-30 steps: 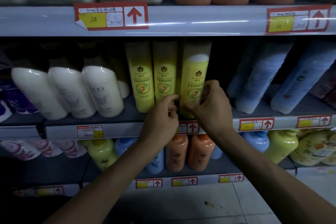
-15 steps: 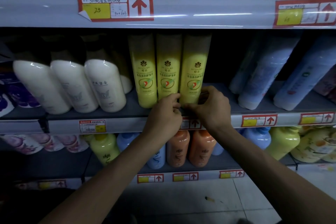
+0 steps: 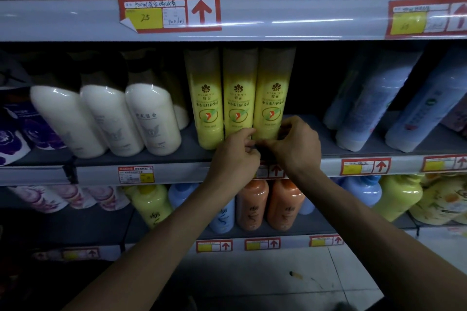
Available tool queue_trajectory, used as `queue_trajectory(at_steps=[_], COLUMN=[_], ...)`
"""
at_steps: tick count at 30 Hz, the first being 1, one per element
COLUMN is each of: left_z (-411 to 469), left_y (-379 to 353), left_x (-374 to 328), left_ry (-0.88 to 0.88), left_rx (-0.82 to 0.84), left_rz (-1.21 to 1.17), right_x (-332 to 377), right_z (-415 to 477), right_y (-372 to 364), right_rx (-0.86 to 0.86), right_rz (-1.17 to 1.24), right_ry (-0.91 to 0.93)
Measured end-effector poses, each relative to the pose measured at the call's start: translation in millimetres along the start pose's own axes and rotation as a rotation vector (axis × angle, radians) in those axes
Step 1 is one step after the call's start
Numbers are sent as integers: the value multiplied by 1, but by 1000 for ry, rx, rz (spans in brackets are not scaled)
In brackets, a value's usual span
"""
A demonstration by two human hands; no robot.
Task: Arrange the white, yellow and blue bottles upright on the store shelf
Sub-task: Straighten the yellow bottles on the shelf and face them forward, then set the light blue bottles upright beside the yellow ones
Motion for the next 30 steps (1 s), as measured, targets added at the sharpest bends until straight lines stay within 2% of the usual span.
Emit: queue_trajectory(at_steps=[12,17,21,26,30], left_z=[-3,-8,-17,-34,-39], left_y=[-3,-1,4,5,-11], left_x=[3,-1,-1,-17,-45], left_ry=[-6,-47,-149,-386,-491], left_rx=[-21,-12,-40,-80,-70], left_rz=[7,122,297,637,683], right_x=[-1,2,3,-7,-27], right_z=[-5,-4,-10,-27,-41], right_y=[1,4,19,53,90], right_rx=[19,79,100,130,98], right_rz=[27,28,-25,-231,-374], right_ry=[-10,6,52,208,275])
Point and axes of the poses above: each hand's wrist, its own z-axis towards the middle knuckle, its own y-axis out of the back of the hand, x = y × z, the point moved 1 cm from there along z, towards the middle knuckle, and after that the axes turned 1 degree about -y, right-handed, at the moved point
